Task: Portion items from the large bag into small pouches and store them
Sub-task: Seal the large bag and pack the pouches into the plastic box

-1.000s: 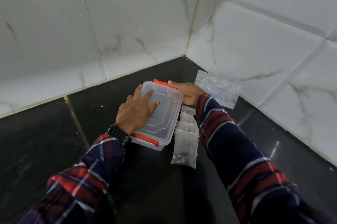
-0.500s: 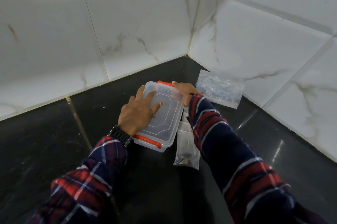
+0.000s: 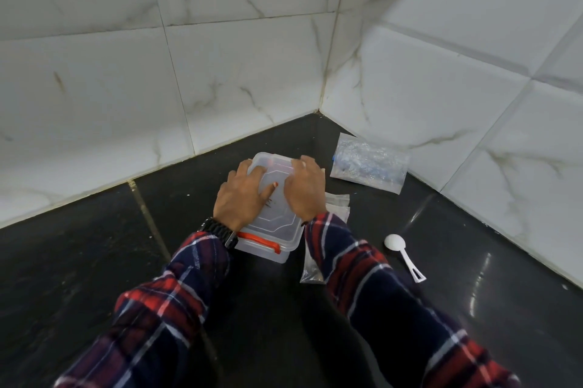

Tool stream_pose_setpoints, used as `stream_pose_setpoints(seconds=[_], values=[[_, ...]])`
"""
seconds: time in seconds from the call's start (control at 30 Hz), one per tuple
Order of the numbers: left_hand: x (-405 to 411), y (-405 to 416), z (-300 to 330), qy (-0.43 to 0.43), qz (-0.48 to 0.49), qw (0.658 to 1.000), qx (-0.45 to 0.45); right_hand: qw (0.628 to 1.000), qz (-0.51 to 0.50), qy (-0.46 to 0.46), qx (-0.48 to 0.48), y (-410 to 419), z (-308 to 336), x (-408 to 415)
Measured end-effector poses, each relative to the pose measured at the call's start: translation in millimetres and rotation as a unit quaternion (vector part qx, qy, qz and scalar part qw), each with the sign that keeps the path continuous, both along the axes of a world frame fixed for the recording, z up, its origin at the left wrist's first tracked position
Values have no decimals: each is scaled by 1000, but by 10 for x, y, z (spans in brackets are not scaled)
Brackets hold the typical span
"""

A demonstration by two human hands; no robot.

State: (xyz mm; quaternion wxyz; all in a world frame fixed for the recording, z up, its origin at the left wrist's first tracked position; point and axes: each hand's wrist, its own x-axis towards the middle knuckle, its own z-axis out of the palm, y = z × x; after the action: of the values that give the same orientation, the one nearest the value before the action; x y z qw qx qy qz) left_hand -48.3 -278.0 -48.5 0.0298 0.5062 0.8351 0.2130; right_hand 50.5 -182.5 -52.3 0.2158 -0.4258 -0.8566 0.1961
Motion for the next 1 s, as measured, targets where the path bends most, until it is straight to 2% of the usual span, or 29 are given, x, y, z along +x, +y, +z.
stream_pose_setpoints(seconds=[0.13,0.2,0.3,0.4,0.57,0.67,0.83,0.9,1.0], values=[[2,-101,62,-123,42,975,183,990,100,-77,65,-257,-5,52],[51,-187,103,-120,59,967,218,981,135,-89,106,-385,-43,72],[154,-332,94,-112,80,965,226,979,127,-85,137,-460,-52,100],[292,-531,15,-131,148,955,222,978,119,-89,146,-481,-38,113],[435,-839,-140,-343,208,883,243,979,116,-96,138,-467,-23,93],[458,-910,-158,-469,225,834,185,979,112,-104,133,-462,-27,74],[477,-986,-74,-536,191,815,108,981,110,-106,122,-462,-3,87],[495,-1009,-43,-580,178,788,99,981,110,-105,123,-458,-1,87],[527,-1013,-22,-624,158,754,132,981,108,-105,122,-467,-7,98]])
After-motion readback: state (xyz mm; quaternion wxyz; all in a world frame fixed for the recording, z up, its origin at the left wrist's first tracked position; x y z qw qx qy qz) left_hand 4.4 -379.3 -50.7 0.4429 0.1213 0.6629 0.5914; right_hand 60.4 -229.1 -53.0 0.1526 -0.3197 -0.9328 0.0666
